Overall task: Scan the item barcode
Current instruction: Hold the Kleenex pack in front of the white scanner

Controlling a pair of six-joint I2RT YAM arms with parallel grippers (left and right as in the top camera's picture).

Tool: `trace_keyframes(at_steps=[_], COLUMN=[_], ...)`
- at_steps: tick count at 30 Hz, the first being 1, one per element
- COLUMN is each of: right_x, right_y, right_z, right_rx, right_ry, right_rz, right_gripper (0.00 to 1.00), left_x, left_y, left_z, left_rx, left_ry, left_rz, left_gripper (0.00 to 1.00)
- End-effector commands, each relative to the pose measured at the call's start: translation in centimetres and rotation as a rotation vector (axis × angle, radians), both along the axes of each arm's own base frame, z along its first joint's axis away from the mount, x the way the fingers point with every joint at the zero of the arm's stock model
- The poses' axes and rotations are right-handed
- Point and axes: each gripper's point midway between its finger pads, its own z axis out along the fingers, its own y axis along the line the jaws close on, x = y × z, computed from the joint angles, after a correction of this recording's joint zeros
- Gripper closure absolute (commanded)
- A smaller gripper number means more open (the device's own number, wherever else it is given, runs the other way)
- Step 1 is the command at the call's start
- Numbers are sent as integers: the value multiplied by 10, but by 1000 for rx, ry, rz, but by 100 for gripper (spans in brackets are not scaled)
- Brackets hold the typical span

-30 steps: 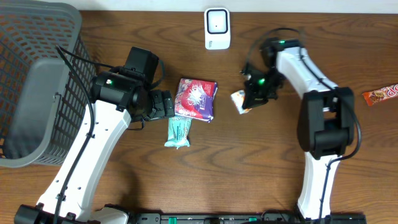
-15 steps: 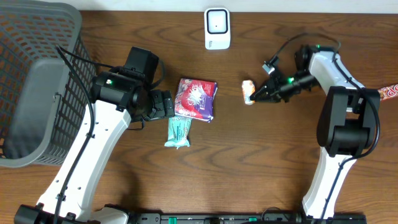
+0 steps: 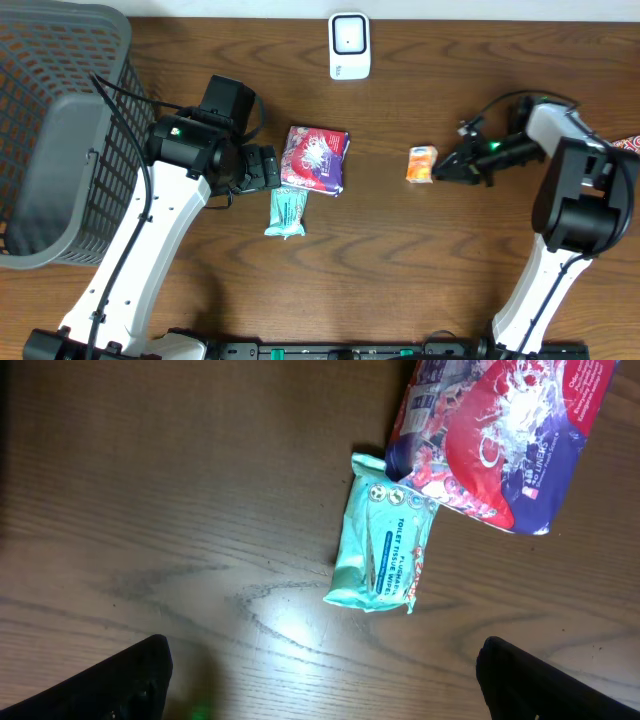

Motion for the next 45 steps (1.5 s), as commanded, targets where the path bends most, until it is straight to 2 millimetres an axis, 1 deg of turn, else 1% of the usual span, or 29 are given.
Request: trace_keyframes(at_steps=[1, 4, 7, 8, 14, 20, 21, 23, 25, 26, 27, 28, 30, 32, 35, 36, 38, 42, 45], right_x=[12, 15, 16, 15, 7, 6, 5, 3, 1, 1, 0, 1, 3, 8, 16, 19, 20, 19, 13], right_y=[-27, -31, -23, -21, -5, 6, 7, 8, 11, 13, 16, 19, 26, 40, 63, 70, 78, 88, 101], right_z=[16, 30, 32, 31, 17, -2, -7, -16, -24, -25, -26, -25, -18, -4, 30, 42, 60, 74, 84], right_rx=[-169, -211, -212, -211, -206, -182, -185, -189, -186, -179, -166, -155, -109, 1, 235, 311, 416, 494, 551], right_ry=[-28, -28, -34, -38, -24, -17, -12, -3, 0, 0, -3, -6, -21, -87, -262, -326, -426, -489, -543], right_rz=[20, 42, 64, 77, 109, 69, 59, 40, 27, 22, 23, 23, 24, 49, 98, 109, 125, 137, 173], right_gripper=[69, 64, 52, 51, 56, 57, 59, 65, 81, 93, 99, 99, 99, 99, 99, 99, 99, 99, 99], left_x=[-1, -1, -1, -1, -1, -1, -1, -1, -1, -1, -1, -1, -1, -1, -1, -1, -1, -1, -1], left_y=[1, 1, 1, 1, 1, 1, 1, 1, 1, 1, 1, 1, 1, 1, 1, 1, 1, 1, 1], left_z=[-2, -2, -2, -2, -2, -2, -2, -2, -2, -2, -2, -2, -2, -2, -2, -2, -2, -2, -2], left_rx=[10, 10, 10, 10, 10, 10, 10, 10, 10, 10, 10, 10, 10, 10, 10, 10, 10, 10, 10], left_ry=[8, 8, 8, 8, 8, 8, 8, 8, 8, 8, 8, 8, 8, 8, 8, 8, 8, 8, 8], left_rz=[-7, -7, -7, -7, -7, -7, -7, -7, -7, -7, -7, -7, -7, -7, -7, -7, -7, -7, -7], left_gripper=[2, 2, 2, 2, 2, 2, 2, 2, 2, 2, 2, 2, 2, 2, 2, 2, 2, 2, 2])
